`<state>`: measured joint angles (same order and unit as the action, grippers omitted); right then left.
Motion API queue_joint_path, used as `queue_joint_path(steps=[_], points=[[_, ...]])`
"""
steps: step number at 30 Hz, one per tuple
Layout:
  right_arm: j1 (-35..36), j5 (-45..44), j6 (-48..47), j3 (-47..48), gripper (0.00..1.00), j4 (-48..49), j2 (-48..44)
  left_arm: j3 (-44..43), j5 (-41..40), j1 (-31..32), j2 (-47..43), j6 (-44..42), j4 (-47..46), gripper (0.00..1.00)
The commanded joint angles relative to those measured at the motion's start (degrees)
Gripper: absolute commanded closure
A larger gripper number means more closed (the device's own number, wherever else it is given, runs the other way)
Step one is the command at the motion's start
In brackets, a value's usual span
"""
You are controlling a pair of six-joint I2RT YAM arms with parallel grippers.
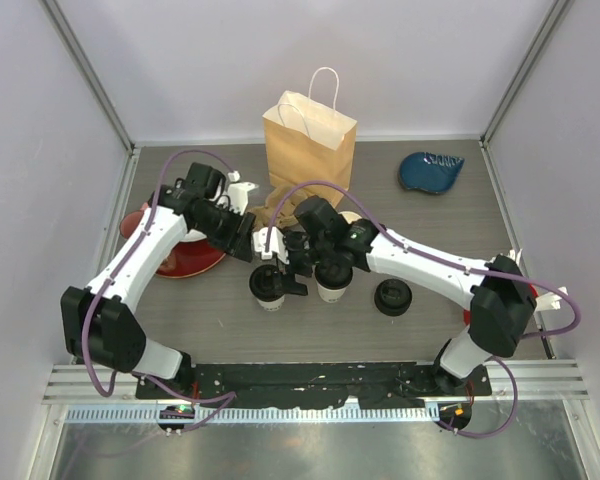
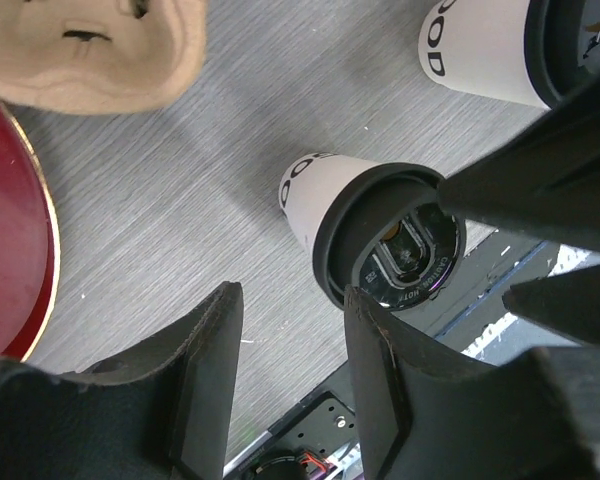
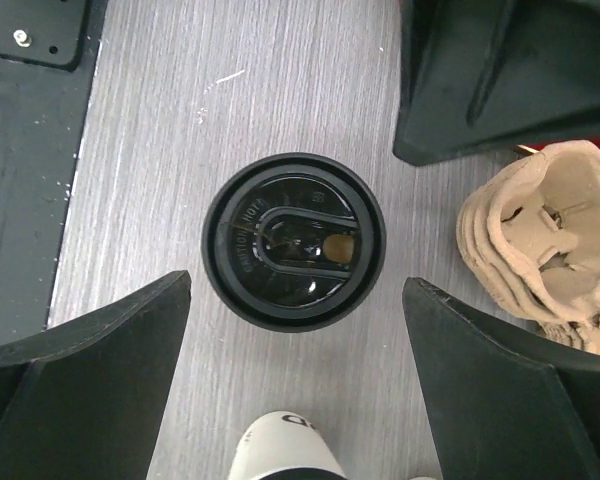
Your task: Pack the takeout coffee
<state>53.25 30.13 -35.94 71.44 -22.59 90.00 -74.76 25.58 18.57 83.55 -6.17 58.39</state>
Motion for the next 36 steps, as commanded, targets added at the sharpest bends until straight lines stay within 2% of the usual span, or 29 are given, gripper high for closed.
queue_joint_path(steps=[1, 8, 16, 21, 28, 36], points=[[-0.7, 6.8, -7.5, 4.8, 0.07, -2.4, 3.5, 2.1, 2.0, -2.0, -3.8, 0.8, -1.4, 0.51], [-0.6, 7.4, -6.4, 6.3, 0.05, -2.1, 5.4, 4.8, 3.0, -2.3, -5.2, 1.0, -2.8, 0.50], [0.0, 4.9, -3.8, 7.1, 0.04, 0.7, 7.3, 4.6, 4.4, -2.4, -4.7, 1.0, -2.7, 0.50], [0.4, 4.7, -4.5, 7.7, 0.04, -0.8, 8.4, 4.6, 4.6, -2.4, -4.6, 1.1, -2.7, 0.50], [2.0, 1.9, -4.7, 4.9, 0.04, 2.2, 7.8, 4.4, 5.2, -2.4, -4.3, 0.9, -2.6, 0.50], [2.0, -0.2, -3.9, 2.6, 0.09, 5.0, 7.5, 4.4, 5.6, -2.7, -3.9, 0.7, -2.3, 0.50]])
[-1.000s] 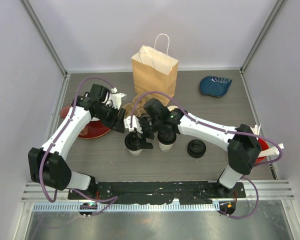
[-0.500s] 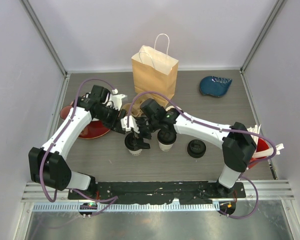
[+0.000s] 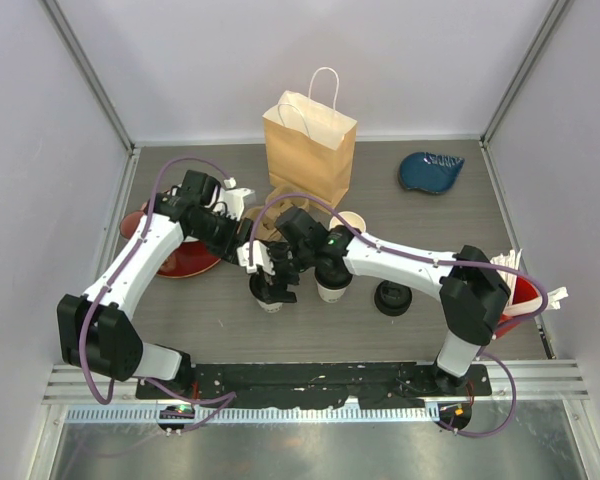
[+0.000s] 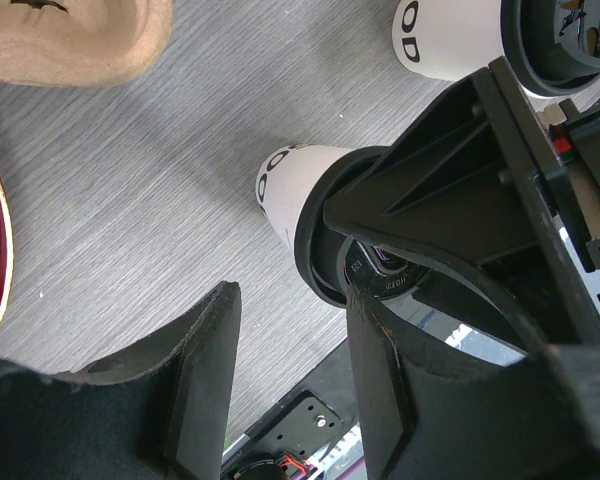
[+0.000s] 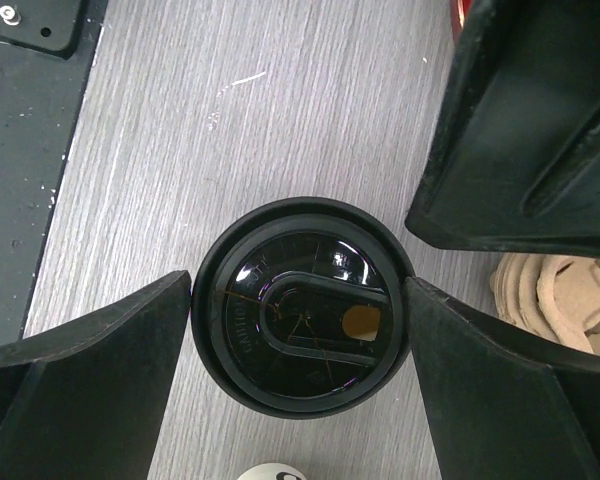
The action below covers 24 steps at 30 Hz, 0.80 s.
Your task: Pack the takeout coffee
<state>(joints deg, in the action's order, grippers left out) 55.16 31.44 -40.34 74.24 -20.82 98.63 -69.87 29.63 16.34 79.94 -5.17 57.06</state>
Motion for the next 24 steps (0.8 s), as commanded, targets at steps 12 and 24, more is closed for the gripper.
queue_joint_path(steps=[12, 24], points=[[0.0, -2.3, 2.8, -4.7, 0.15, 4.0, -2.6, -0.9, 2.0, -0.8, -0.1, -0.8, -0.6, 0.50], [1.2, -10.7, 11.2, -15.9, 0.22, 11.4, -4.1, -0.9, 3.0, -0.8, 1.3, -0.7, -0.6, 0.50]])
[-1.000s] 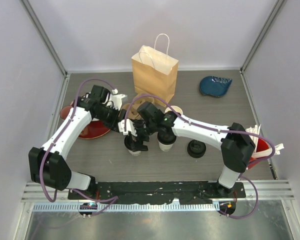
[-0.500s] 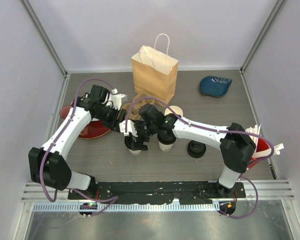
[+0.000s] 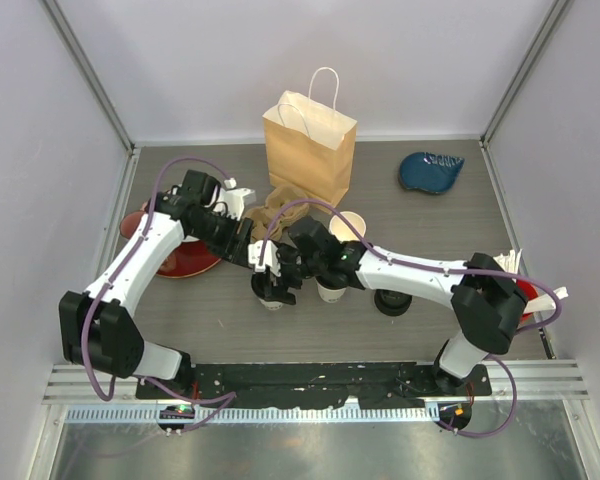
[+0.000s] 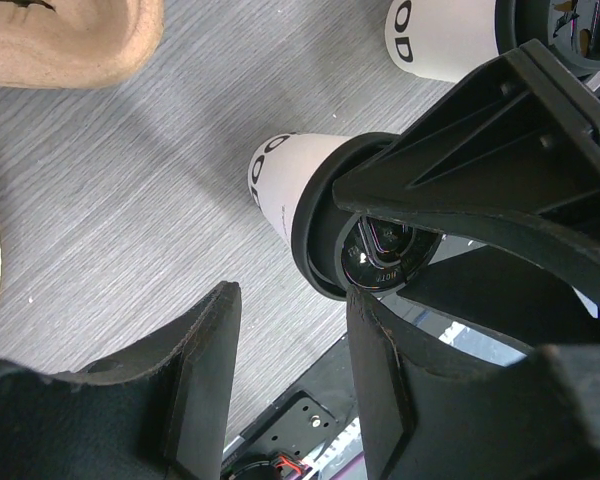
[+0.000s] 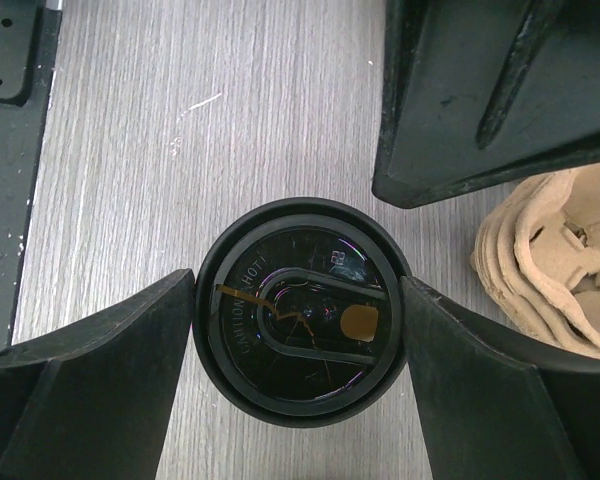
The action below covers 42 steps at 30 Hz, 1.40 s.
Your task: Pack the takeout coffee
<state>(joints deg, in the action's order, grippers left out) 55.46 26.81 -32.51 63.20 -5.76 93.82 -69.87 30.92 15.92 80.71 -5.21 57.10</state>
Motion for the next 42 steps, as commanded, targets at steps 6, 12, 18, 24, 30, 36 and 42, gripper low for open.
queue_joint_path(steps=[6, 12, 18, 24, 30, 36, 42], points=[[2.1, -10.2, 6.4, -9.1, 0.27, -0.7, 0.8, -1.2, 2.3, -0.5, 1.4, -0.3, -0.6, 0.50], [3.0, -11.4, 11.1, -14.3, 0.29, 4.0, 0.7, -0.4, 2.8, -0.5, 1.6, 0.0, -0.8, 0.50], [3.7, -14.6, 14.3, -17.4, 0.33, 5.5, 1.9, -0.3, 4.9, -0.5, 2.8, 1.0, -1.0, 0.51], [5.6, -18.0, 17.0, -19.7, 0.33, 7.1, 3.2, 0.3, 5.6, -1.4, 3.4, 1.1, -0.7, 0.51], [6.2, -20.1, 18.9, -22.0, 0.33, 8.7, 3.5, 1.0, 7.6, -3.3, 2.7, 1.3, -0.4, 0.51], [6.7, -21.2, 19.4, -21.6, 0.34, 9.1, 3.5, 2.4, 7.9, -3.4, 1.6, 0.9, -0.7, 0.51], [6.6, -21.4, 20.3, -18.6, 0.27, 11.3, 0.0, 4.4, 10.4, -4.4, 2.3, 1.4, -0.6, 0.59]])
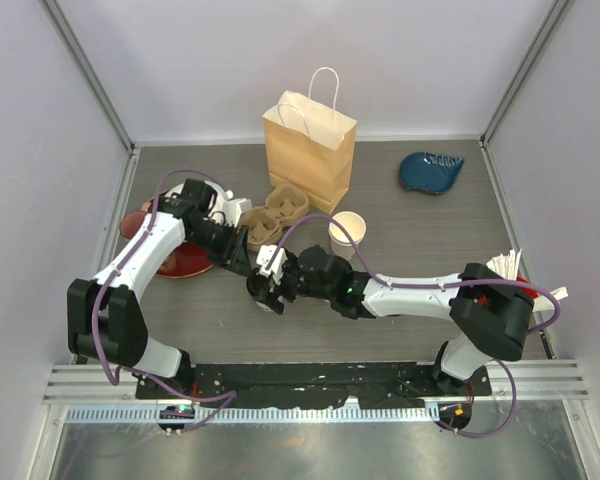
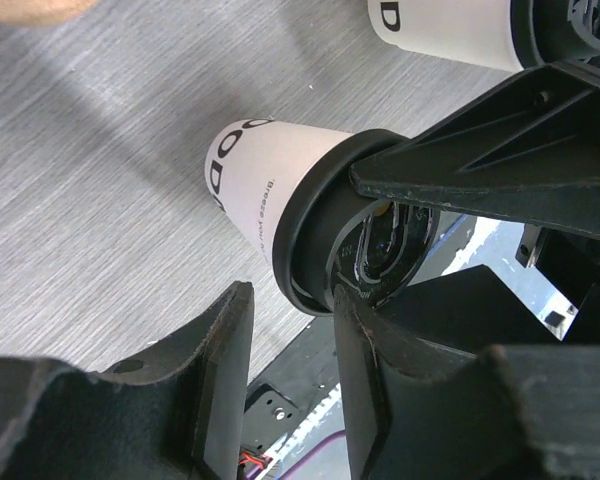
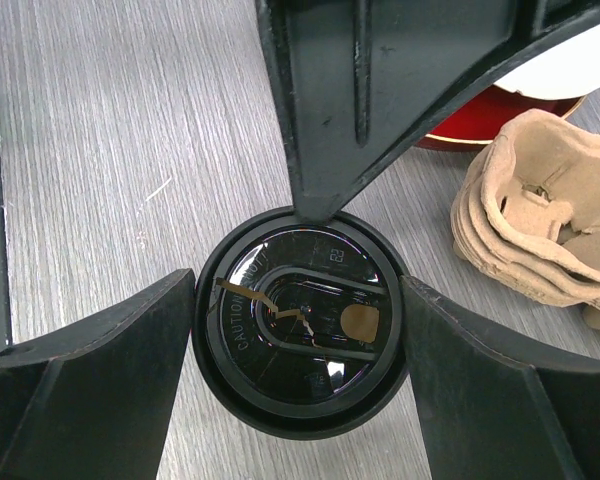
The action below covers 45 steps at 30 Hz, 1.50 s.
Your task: Pack the takeout coffee
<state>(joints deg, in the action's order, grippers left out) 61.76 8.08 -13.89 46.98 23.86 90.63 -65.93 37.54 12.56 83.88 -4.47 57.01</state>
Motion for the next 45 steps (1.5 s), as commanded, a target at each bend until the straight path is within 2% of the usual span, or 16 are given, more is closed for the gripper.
queue_joint_path(steps=[1, 5, 12, 18, 26, 29, 33, 37, 40, 41, 45], points=[[0.4, -3.8, 1.6, -1.8, 0.27, -18.3, 3.1, 0.4, 5.7, -1.7, -0.8, 1.1, -0.9, 0.60], [0.3, -10.2, 2.3, -0.9, 0.30, -17.1, 2.4, 0.7, 6.1, -4.2, -1.3, 3.5, -3.1, 0.60], [0.4, -11.5, 3.5, -1.2, 0.29, -16.7, 1.1, 2.3, 7.0, -4.4, -2.6, 2.9, -3.0, 0.60], [0.3, -11.2, 4.0, -0.2, 0.28, -16.4, 1.0, 6.2, 6.8, -4.4, -1.6, 4.2, -5.5, 0.68], [0.4, -11.1, 4.3, 0.1, 0.28, -15.9, 2.0, 7.0, 13.4, -4.3, 1.3, 7.3, -7.9, 0.67], [0.4, -11.1, 4.1, 0.5, 0.28, -15.9, 2.0, 6.7, 11.9, -4.3, 1.7, 7.1, -7.4, 0.67], [0.3, -11.0, 4.0, 0.8, 0.29, -15.9, 2.5, 7.4, 10.2, -4.3, 4.7, 7.9, -8.4, 0.74], [0.4, -10.7, 4.8, 0.7, 0.34, -15.4, 2.7, 7.7, 9.8, -3.4, 7.6, 8.3, -9.6, 0.76], [0.4, -10.4, 5.8, -0.6, 0.36, -14.5, 2.1, 8.3, 9.0, -3.2, 9.5, 8.2, -10.0, 0.83], [0.4, -10.5, 6.2, -1.0, 0.36, -14.4, 1.8, 8.4, 8.4, -3.2, 9.7, 8.2, -10.1, 0.88], [0.4, -10.7, 7.5, -3.6, 0.37, -13.2, 0.4, 9.7, 6.8, -3.2, 11.3, 8.2, -11.8, 0.98]])
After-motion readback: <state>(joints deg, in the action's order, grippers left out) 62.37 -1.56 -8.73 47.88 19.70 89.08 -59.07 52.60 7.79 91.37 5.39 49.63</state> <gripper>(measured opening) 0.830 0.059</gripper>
